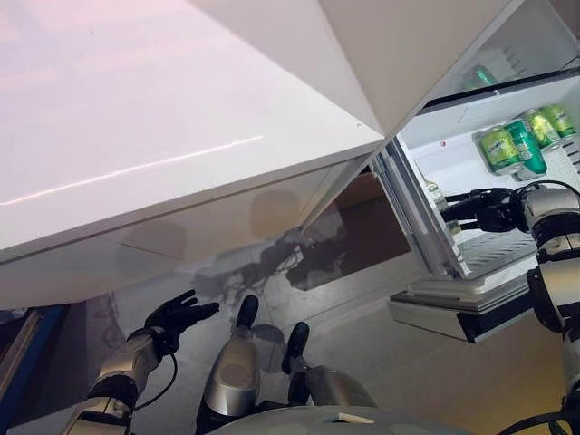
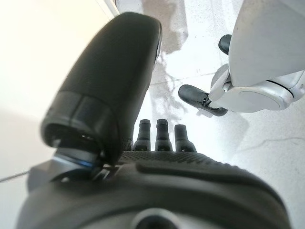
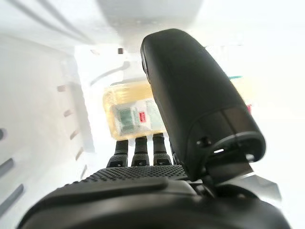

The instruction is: Put drinks into fridge and close the fridge

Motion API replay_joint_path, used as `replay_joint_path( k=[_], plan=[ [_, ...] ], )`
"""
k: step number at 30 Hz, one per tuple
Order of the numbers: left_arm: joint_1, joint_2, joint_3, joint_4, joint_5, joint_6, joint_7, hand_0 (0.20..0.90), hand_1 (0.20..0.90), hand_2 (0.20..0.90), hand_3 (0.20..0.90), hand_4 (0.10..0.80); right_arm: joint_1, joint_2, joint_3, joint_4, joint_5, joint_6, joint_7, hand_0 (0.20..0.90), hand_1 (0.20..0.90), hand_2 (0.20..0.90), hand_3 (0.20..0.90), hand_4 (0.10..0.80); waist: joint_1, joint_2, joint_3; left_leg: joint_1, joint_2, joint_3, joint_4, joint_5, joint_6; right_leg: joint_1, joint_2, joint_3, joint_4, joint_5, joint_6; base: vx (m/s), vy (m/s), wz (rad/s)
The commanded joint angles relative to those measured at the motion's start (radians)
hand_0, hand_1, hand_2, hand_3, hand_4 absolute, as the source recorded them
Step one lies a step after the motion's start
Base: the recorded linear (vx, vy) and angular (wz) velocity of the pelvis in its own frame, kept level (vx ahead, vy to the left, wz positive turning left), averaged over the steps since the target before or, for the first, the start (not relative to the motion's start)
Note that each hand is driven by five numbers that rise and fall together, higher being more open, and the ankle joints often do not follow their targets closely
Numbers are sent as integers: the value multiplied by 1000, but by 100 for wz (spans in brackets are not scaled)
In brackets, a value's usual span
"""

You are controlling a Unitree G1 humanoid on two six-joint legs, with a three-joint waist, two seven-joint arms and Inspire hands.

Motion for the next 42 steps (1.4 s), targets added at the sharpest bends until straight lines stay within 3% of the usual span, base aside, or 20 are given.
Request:
replay_joint_path(
  k=[1, 10, 14, 18, 22, 27, 32, 42],
  plan=[
    [80, 22, -22, 39, 36, -27, -19, 900, 900, 900, 900, 800, 13, -179, 45, -122, 48, -78, -141, 900, 900, 900, 900, 800, -36, 6, -154, -15, -12, 41, 16, -75, 30, -91, 9, 29, 48, 65, 56, 45, 54, -6],
    [101, -17, -22, 87, 17, -27, -35, 900, 900, 900, 900, 800, 103, -264, -64, -430, 163, -148, -364, 900, 900, 900, 900, 800, -105, 33, -225, 38, -13, 66, 3, -98, 34, -65, 3, 61, 46, 48, 60, 22, 71, -10],
    [113, -50, -5, 114, 16, -30, -40, 900, 900, 900, 900, 800, 207, -271, -204, -665, 167, -238, -519, 900, 900, 900, 900, 800, -145, 59, -265, 60, -15, 80, -1, -109, 36, -51, -2, 81, 43, 39, 62, 22, 89, -16],
    [120, -73, 10, 122, 18, -32, -43, 900, 900, 900, 900, 800, 311, -236, -329, -871, 151, -271, -619, 900, 900, 900, 900, 800, -169, 78, -284, 73, -17, 83, -4, -114, 39, -44, -4, 95, 44, 33, 64, -5, 76, -5],
    [138, -109, 38, 136, 40, -49, -63, 900, 900, 900, 900, 800, 478, -157, -491, -1105, 137, -428, -779, 900, 900, 900, 900, 800, -207, 99, -300, 94, -15, 94, -12, -122, 43, -33, -3, 113, 44, 25, 66, -24, 51, -8],
    [178, -158, 66, 132, 74, -85, -81, 900, 900, 900, 900, 800, 698, 1, -658, -1340, 88, -741, -928, 900, 900, 900, 900, 800, -251, 120, -318, 113, -11, 115, -14, -134, 44, -22, -4, 129, 41, 20, 68, -21, 24, -7],
    [209, -201, 71, 127, 103, -110, -84, 900, 900, 900, 900, 800, 895, 145, -783, -1412, 115, -898, -994, 900, 900, 900, 900, 800, -280, 140, -327, 119, -15, 131, -14, -133, 45, -26, -6, 144, 43, 29, 73, -34, 12, -13],
    [285, -238, 105, 126, 136, -167, -110, 900, 900, 900, 900, 800, 1110, 391, -865, -1318, 274, -1043, -1048, 900, 900, 900, 900, 800, -325, 169, -323, 125, -20, 146, -22, -132, 48, -29, -6, 159, 37, 33, 81, 1, 14, -6]
  ],
)
